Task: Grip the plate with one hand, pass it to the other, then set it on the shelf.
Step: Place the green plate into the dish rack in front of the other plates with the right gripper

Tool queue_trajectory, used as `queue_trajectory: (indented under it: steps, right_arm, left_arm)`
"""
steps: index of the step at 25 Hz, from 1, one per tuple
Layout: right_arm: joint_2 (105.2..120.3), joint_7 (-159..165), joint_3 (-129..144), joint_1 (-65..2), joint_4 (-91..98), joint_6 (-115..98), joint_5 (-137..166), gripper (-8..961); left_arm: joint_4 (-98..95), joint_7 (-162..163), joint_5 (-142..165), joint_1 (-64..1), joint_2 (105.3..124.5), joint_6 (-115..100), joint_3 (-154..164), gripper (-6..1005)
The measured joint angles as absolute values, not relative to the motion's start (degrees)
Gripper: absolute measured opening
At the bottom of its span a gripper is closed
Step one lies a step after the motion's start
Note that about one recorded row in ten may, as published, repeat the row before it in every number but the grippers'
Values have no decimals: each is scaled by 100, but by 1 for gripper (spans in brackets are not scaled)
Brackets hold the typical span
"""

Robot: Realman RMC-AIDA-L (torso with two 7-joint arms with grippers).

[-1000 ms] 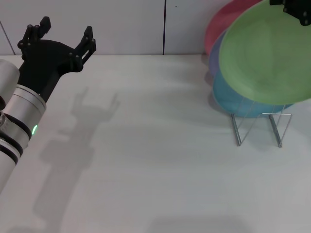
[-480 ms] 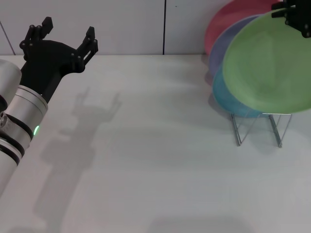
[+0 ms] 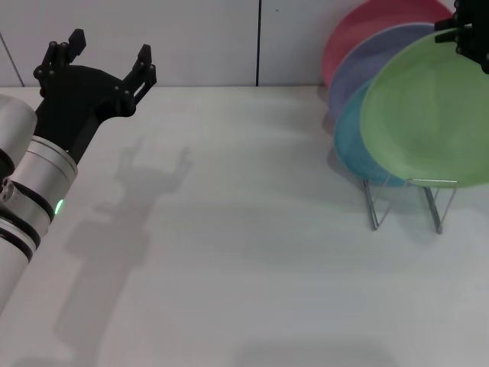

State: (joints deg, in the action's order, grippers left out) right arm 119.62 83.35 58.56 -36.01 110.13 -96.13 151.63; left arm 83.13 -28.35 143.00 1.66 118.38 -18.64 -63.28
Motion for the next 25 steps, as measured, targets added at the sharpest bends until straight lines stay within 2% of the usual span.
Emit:
queue_trajectory:
  steps: [19, 25]
  right_arm:
    - [11985, 8833, 6228, -3572, 11070, -9649, 15733, 102]
    - [11981, 9292, 6117, -3639, 11423, -10168, 15355, 269]
  left_arm:
    - [8204, -2779, 14285, -70, 11833, -1850, -6381, 862]
    - [8130, -2777, 14282, -233, 11829, -1837, -6390, 862]
